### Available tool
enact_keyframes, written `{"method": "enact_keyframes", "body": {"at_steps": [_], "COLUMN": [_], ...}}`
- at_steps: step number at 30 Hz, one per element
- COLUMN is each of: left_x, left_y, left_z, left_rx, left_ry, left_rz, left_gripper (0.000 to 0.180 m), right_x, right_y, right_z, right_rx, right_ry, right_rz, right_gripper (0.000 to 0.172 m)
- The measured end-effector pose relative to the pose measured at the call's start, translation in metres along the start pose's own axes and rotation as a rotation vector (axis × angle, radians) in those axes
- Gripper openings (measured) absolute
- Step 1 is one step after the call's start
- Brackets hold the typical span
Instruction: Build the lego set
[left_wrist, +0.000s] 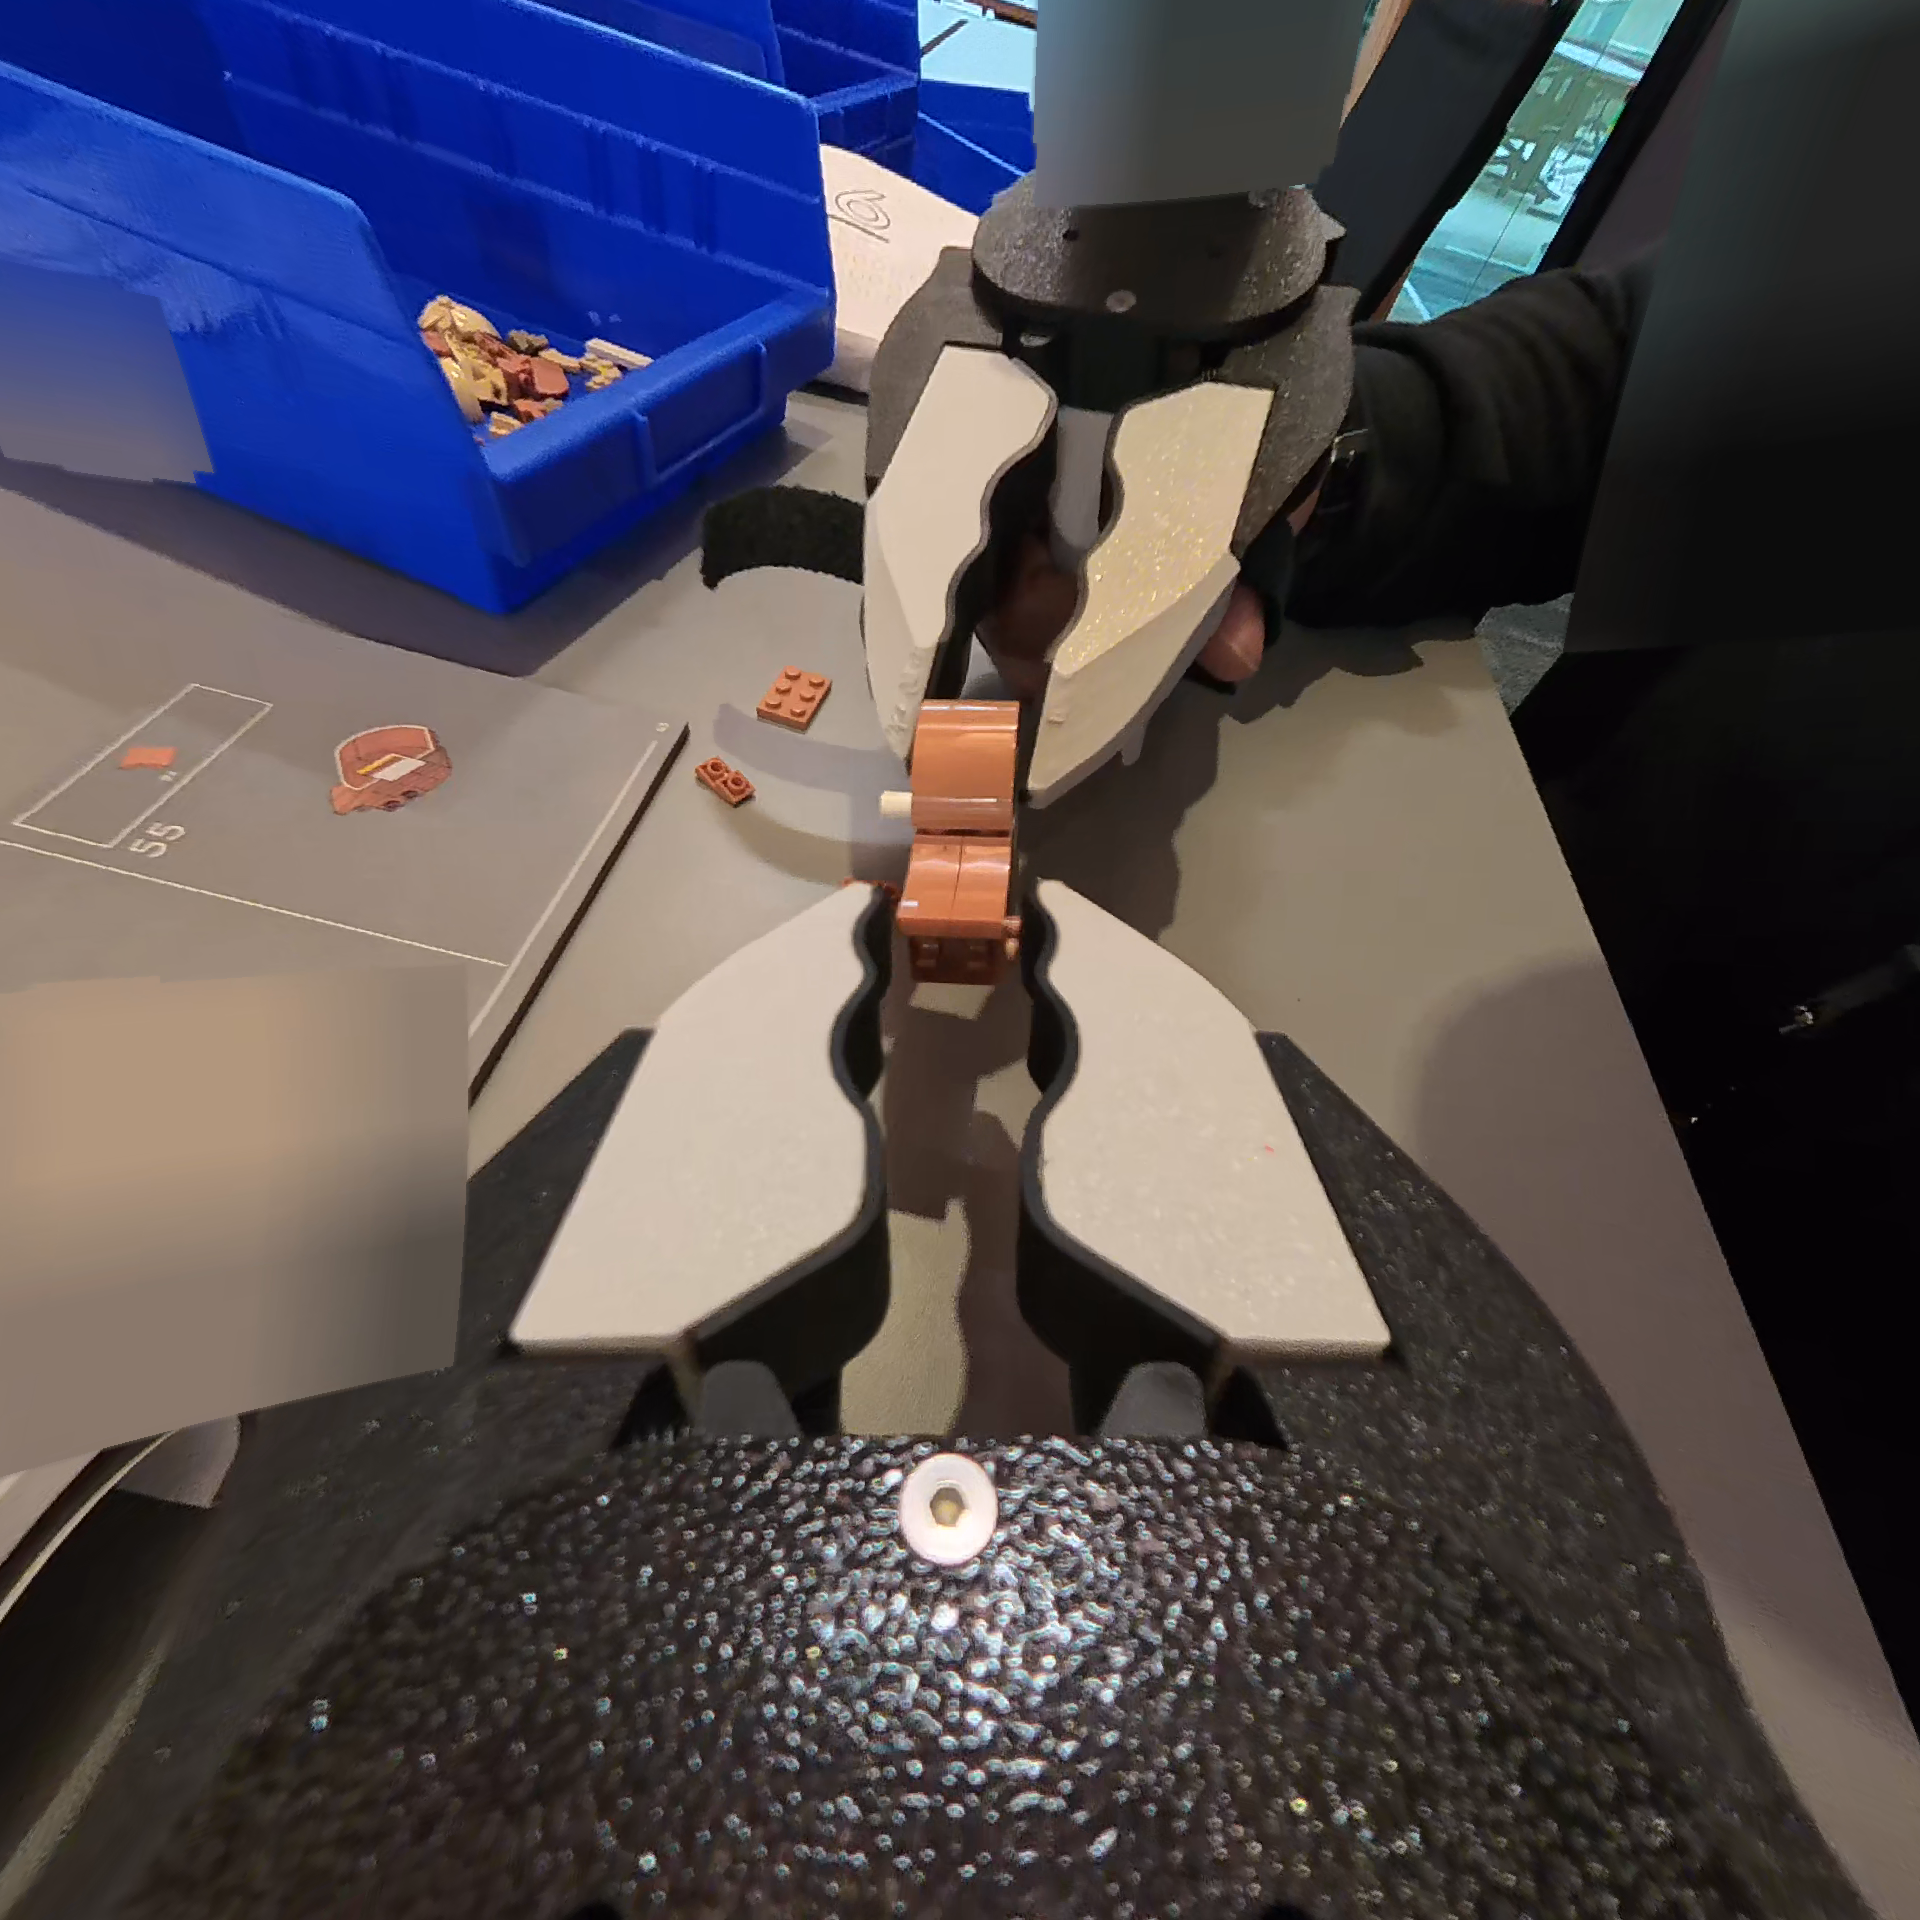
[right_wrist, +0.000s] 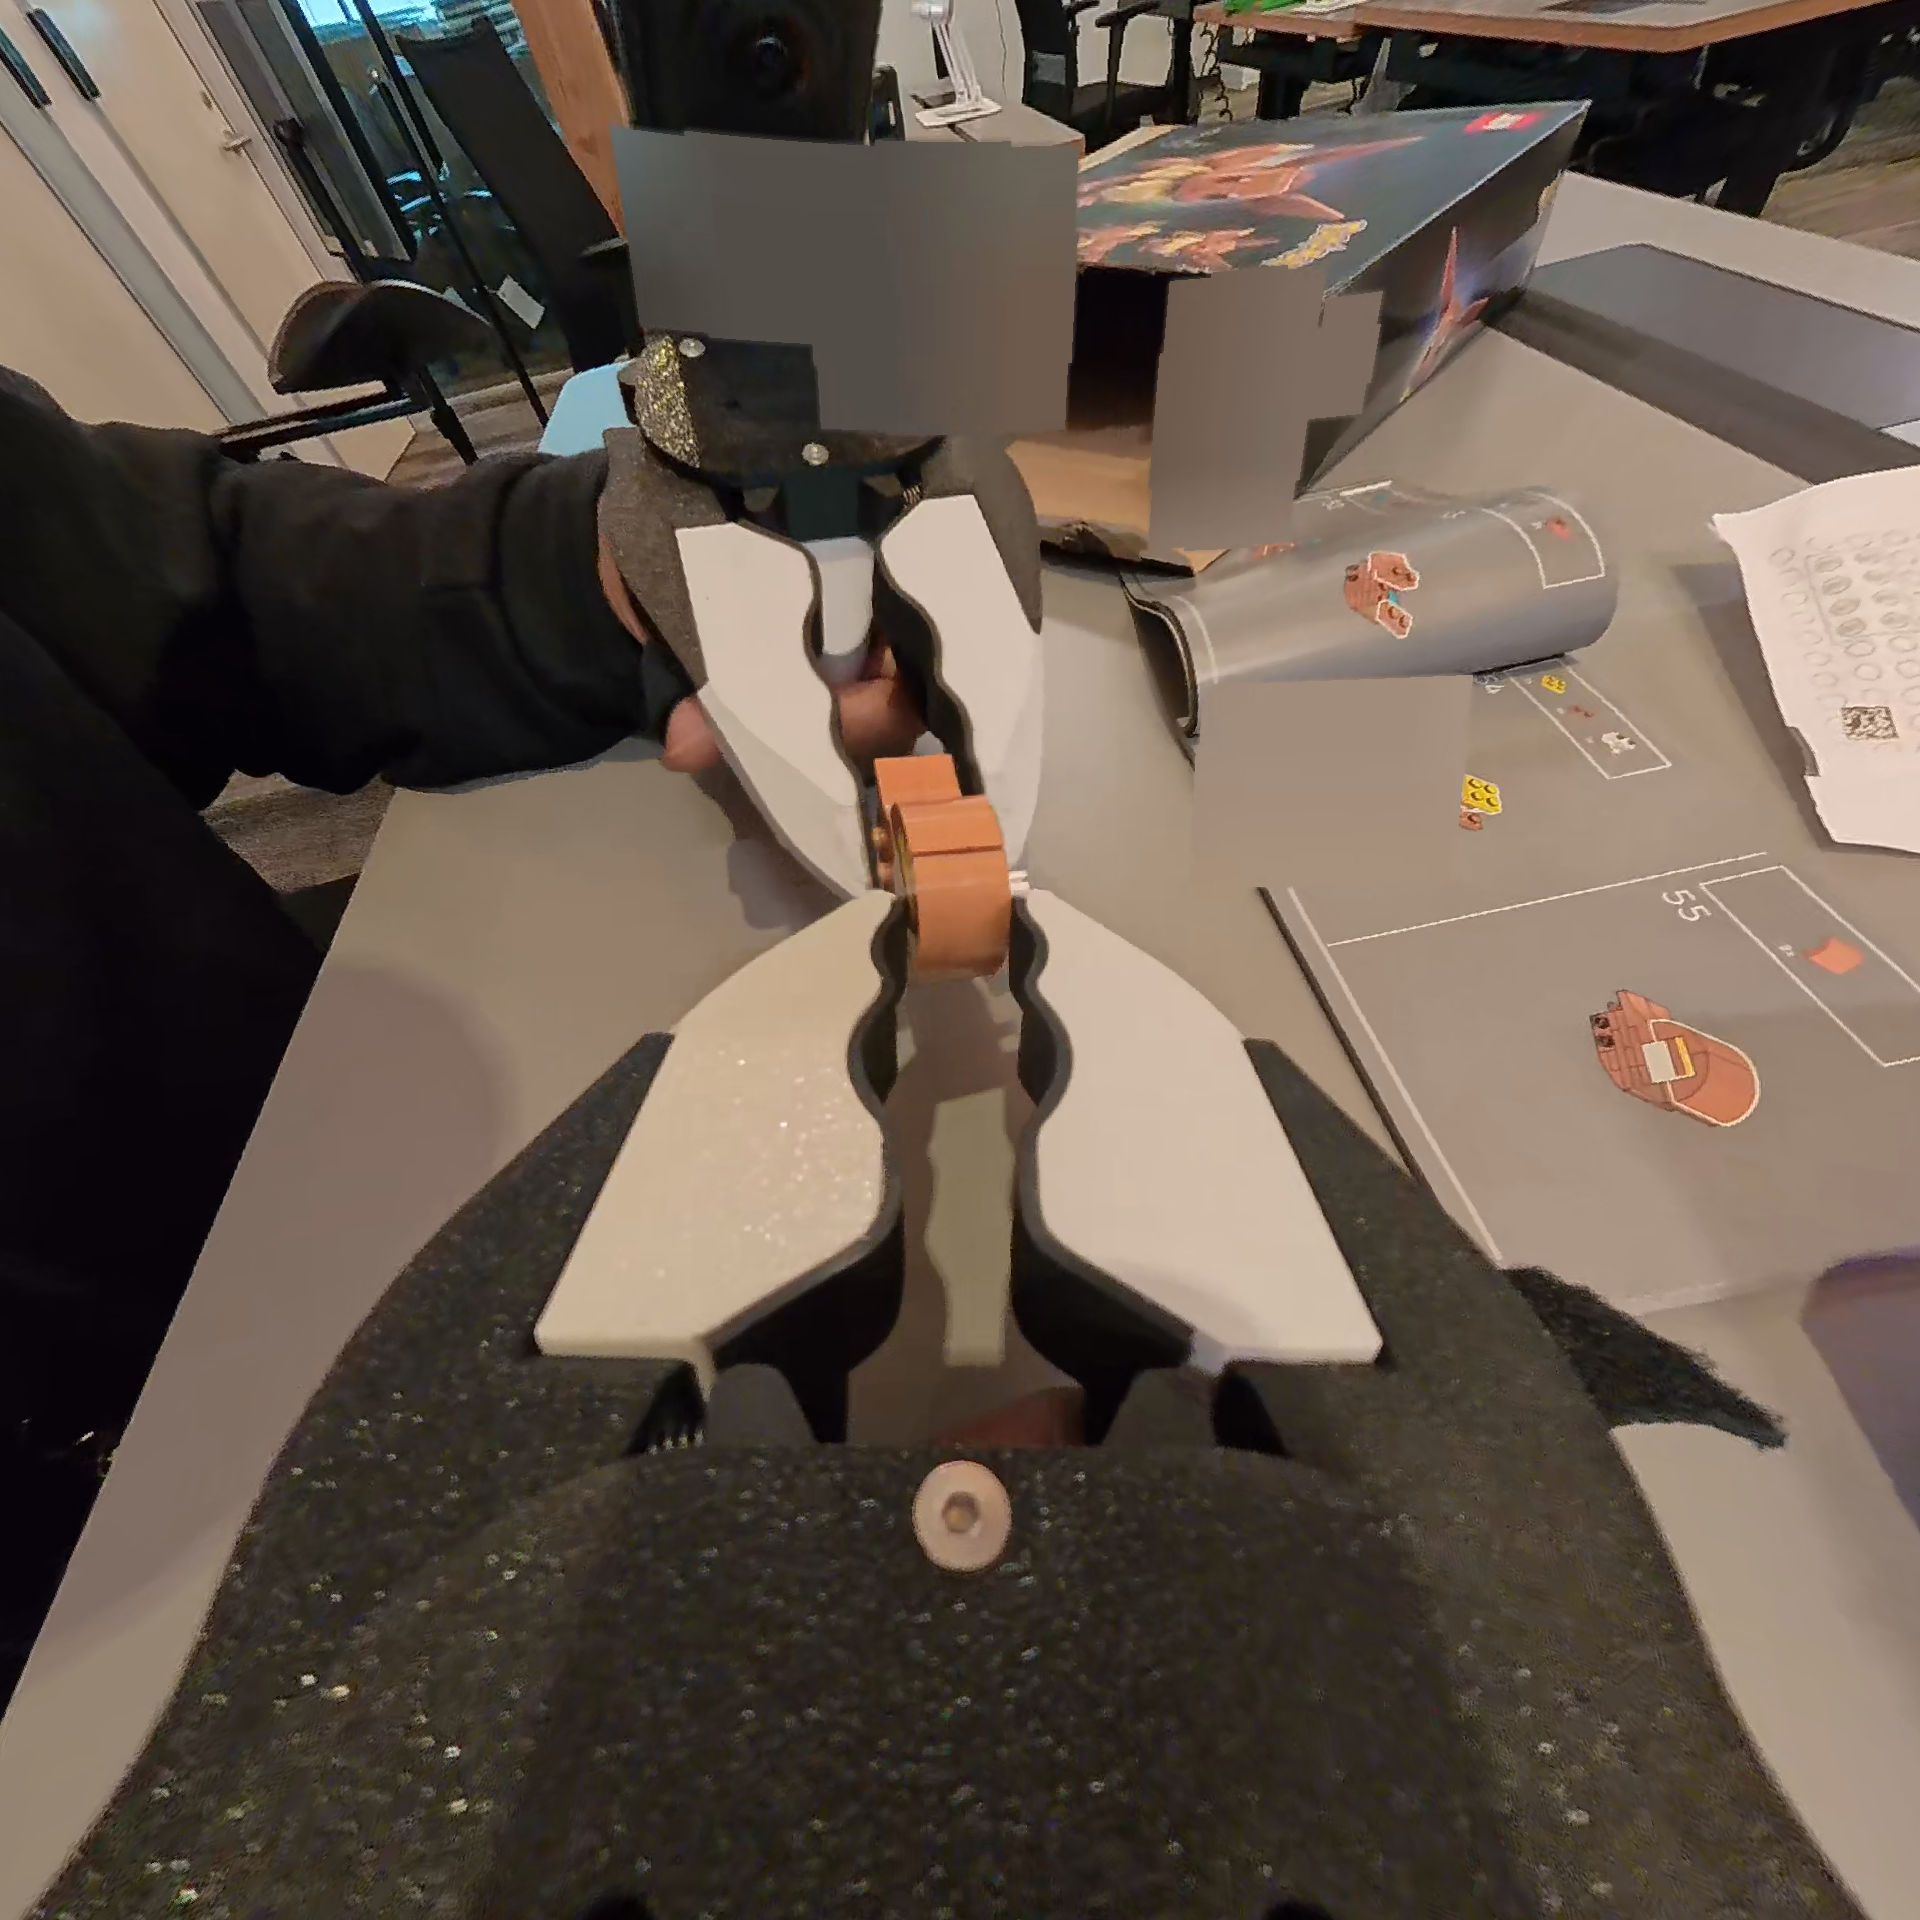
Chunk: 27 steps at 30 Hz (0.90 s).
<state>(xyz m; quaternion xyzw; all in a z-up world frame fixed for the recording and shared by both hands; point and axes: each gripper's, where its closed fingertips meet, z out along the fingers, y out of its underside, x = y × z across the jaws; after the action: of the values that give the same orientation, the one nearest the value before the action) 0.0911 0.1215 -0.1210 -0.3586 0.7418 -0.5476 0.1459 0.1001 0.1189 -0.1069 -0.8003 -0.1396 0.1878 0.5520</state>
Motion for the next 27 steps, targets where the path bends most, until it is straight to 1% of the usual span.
{"method": "enact_keyframes", "body": {"at_steps": [2, 8, 11, 13, 15, 19, 21, 24, 27], "left_x": [0.001, 0.005, 0.006, 0.006, 0.005, 0.003, 0.003, 0.005, 0.011], "left_y": [-0.001, -0.006, -0.009, -0.01, -0.013, -0.024, -0.027, -0.03, -0.032], "left_z": [0.0, -0.002, -0.003, -0.004, -0.006, -0.012, -0.015, -0.015, -0.014], "left_rx": [0.01, 0.044, 0.066, 0.074, 0.098, 0.169, 0.191, 0.208, 0.219], "left_ry": [0.009, 0.045, 0.062, 0.064, 0.064, 0.087, 0.098, 0.123, 0.166], "left_rz": [-0.001, -0.023, -0.029, -0.034, -0.051, -0.122, -0.152, -0.183, -0.219], "left_gripper": [0.02, 0.019, 0.019, 0.019, 0.019, 0.019, 0.018, 0.018, 0.019], "right_x": [0.0, -0.003, -0.004, -0.002, 0.001, 0.002, 0.001, 0.0, -0.007], "right_y": [-0.001, -0.006, -0.01, -0.011, -0.013, -0.021, -0.025, -0.026, -0.031], "right_z": [0.0, -0.002, -0.004, -0.006, -0.009, -0.017, -0.018, -0.013, -0.01], "right_rx": [0.003, 0.024, 0.043, 0.053, 0.075, 0.148, 0.17, 0.159, 0.196], "right_ry": [0.002, 0.009, 0.033, 0.082, 0.149, 0.31, 0.392, 0.459, 0.472], "right_rz": [-0.01, -0.051, -0.115, -0.206, -0.341, -0.714, -0.866, -1.005, -1.07], "right_gripper": [0.018, 0.019, 0.019, 0.021, 0.03, 0.047, 0.055, 0.071, 0.081]}}
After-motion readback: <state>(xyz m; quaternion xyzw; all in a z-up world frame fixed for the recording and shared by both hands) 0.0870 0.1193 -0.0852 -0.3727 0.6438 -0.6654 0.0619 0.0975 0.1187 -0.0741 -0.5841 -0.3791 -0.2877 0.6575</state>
